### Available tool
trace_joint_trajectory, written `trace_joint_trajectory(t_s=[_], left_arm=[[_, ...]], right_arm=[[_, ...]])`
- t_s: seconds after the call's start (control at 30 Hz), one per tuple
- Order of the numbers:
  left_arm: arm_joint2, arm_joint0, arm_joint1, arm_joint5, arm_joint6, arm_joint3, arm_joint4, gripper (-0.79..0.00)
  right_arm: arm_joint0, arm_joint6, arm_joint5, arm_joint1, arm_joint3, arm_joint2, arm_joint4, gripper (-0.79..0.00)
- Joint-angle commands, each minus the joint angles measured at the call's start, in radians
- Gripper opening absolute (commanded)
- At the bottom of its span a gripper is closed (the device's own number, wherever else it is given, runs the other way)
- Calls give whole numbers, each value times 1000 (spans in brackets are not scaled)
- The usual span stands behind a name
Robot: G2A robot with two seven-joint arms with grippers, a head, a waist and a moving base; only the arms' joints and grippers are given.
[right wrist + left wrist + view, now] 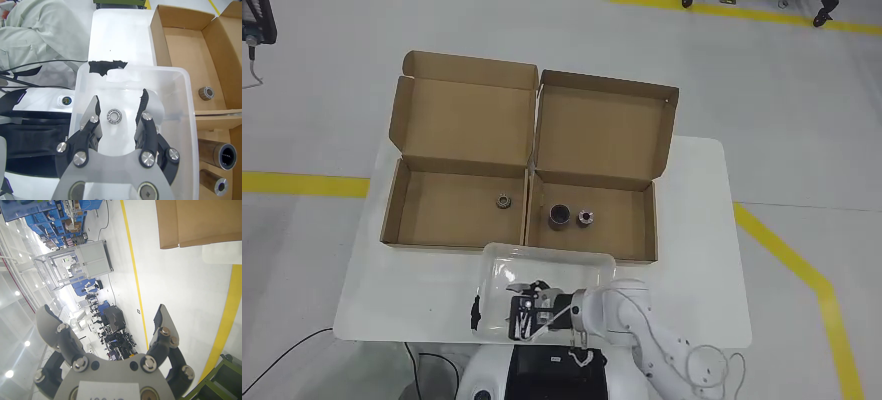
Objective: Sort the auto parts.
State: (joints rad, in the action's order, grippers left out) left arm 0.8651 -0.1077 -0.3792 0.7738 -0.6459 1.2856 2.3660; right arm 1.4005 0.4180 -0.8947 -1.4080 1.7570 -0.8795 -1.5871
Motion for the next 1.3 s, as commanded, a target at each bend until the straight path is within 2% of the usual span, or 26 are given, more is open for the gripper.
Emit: trace_joint_trajectory(t_s=[0.0, 0.17, 0.53, 0.73, 0.87, 1.0, 1.27], left_arm=[[0, 0, 0, 0, 0, 0, 0, 0], [0, 0, 0, 0, 0, 0, 0, 0], [0, 0, 0, 0, 0, 0, 0, 0], [0, 0, 0, 0, 0, 0, 0, 0], [0, 0, 0, 0, 0, 0, 0, 0], [0, 0, 0, 0, 0, 0, 0, 0], [0, 0, 0, 0, 0, 0, 0, 0]], right_arm=[[-7, -23, 7, 3, -25, 2, -5, -406], [-38, -8, 29, 5, -69, 20, -23, -403], [-110, 113, 92, -11, -120, 94, 36, -385], [-128, 133, 89, -5, -60, 94, 29, -299], [-150, 186, 65, 0, -39, 84, 51, -317], [-190, 216, 52, -2, -78, 89, 80, -363], [-258, 138, 21, -12, -222, 137, 113, -354]])
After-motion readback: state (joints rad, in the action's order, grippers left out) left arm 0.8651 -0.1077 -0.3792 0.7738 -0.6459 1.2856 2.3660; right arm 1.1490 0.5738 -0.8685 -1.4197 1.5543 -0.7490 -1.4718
